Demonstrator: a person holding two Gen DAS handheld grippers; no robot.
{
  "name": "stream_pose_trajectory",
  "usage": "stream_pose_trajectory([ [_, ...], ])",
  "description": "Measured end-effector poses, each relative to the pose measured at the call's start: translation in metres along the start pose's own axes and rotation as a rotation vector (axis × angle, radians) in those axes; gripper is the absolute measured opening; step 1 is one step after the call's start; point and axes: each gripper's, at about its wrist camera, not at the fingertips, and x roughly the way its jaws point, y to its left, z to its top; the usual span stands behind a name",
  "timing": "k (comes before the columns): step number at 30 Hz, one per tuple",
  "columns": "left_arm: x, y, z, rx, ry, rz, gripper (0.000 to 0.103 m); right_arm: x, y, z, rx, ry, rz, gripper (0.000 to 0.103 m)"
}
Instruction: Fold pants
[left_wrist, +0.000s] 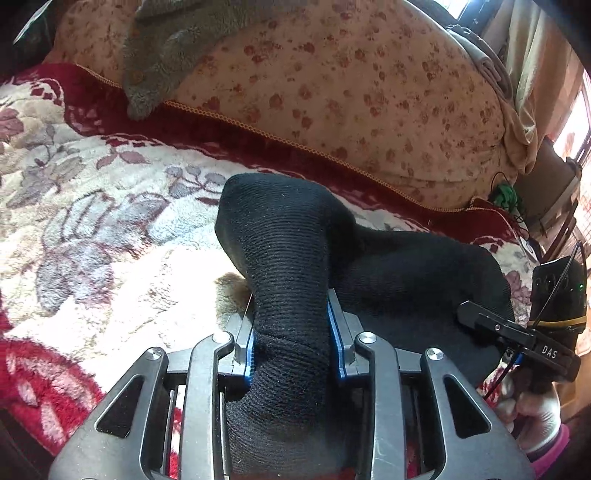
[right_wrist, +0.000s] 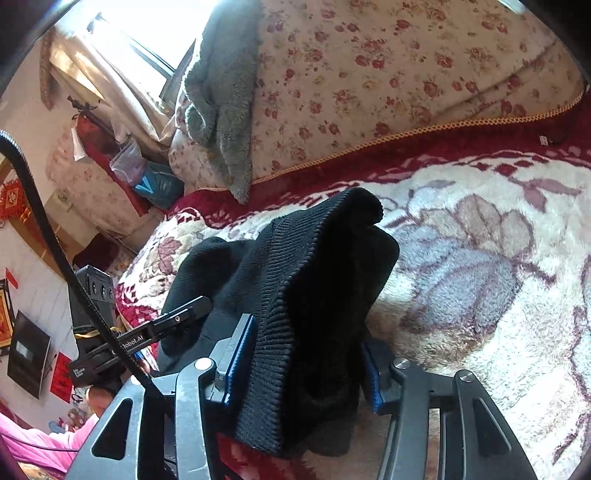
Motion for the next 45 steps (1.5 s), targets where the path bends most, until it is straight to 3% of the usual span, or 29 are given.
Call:
stream_pose_trajectory([
  [12, -0.050, 0.034, 0.013, -0.039, -0.092, 0.062, 0.029, 0.019, 0.049, 0.013, -0.044, 0.022, 0.053, 0.049],
  [26, -0.097, 0.113, 0.024, -0.120, -0.173, 0.188, 0.029, 0.096, 0.118, 0.029, -0.130, 0.090, 0.139, 0.049],
  [36, -0.096, 0.170, 0.019, -0.223, -0.154, 0.233, 0.029, 0.161, 0.142, 0.031, -0.134, 0.165, 0.176, 0.049],
  [40, -0.082, 0.190, 0.012, -0.288, -0.103, 0.232, 0.029, 0.185, 0.138, 0.027, -0.122, 0.201, 0.165, 0.049],
  [42, -0.076, 0.200, 0.008, -0.332, -0.086, 0.220, 0.034, 0.195, 0.132, 0.024, -0.103, 0.220, 0.146, 0.051],
  [45, -0.073, 0.209, 0.005, -0.386, -0.081, 0.224, 0.053, 0.206, 0.121, 0.020, -0.069, 0.255, 0.132, 0.061],
])
